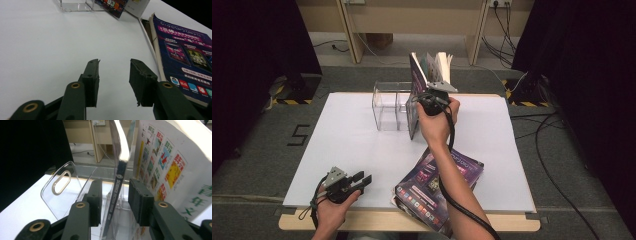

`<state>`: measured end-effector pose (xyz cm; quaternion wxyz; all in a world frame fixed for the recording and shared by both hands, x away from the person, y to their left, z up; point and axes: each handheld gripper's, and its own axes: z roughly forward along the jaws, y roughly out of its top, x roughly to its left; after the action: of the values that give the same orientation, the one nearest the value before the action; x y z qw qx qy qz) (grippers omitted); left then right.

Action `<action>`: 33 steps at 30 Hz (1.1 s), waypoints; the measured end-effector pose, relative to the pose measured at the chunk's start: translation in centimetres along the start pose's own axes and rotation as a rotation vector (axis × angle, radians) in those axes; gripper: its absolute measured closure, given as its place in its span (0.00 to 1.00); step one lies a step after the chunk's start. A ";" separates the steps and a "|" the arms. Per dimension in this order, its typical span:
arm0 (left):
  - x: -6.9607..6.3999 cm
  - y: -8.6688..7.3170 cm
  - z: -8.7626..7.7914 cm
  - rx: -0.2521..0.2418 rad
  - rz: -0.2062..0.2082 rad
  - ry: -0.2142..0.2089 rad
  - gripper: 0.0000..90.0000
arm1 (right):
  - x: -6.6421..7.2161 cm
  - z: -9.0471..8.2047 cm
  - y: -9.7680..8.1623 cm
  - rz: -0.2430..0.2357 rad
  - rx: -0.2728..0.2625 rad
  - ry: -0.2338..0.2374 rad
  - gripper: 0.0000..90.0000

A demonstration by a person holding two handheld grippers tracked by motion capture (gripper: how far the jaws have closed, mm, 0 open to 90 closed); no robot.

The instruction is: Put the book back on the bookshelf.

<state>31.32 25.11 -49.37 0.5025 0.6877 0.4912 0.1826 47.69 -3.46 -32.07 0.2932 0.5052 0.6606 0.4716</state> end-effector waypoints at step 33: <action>-5.5 1.7 4.2 0.146 0.070 -0.258 0.58 | -4.0 -3.6 -4.4 0.051 0.135 0.038 0.64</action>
<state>32.77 18.18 -48.38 0.5032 0.7569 0.4104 0.0739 44.11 -8.61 -35.13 0.2339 0.5315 0.6832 0.4427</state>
